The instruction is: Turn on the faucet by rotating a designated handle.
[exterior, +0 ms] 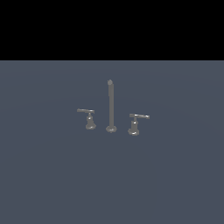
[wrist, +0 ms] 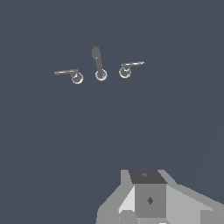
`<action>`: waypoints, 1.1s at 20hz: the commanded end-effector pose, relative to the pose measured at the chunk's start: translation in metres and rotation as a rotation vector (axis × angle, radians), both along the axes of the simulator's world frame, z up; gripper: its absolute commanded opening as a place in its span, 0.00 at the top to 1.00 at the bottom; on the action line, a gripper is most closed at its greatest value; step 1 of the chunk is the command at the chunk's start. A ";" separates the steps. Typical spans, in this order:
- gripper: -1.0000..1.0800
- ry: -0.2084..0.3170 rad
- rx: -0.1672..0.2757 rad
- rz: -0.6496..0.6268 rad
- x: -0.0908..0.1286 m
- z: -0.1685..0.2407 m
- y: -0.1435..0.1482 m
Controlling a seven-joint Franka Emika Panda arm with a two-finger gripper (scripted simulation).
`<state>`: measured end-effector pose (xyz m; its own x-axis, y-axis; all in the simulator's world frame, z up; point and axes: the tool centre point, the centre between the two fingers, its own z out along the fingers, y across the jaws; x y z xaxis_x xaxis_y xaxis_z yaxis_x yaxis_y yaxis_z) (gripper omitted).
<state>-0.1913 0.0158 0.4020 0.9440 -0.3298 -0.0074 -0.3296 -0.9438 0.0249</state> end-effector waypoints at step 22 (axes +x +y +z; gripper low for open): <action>1.00 -0.012 0.008 -0.616 0.115 -0.138 -0.019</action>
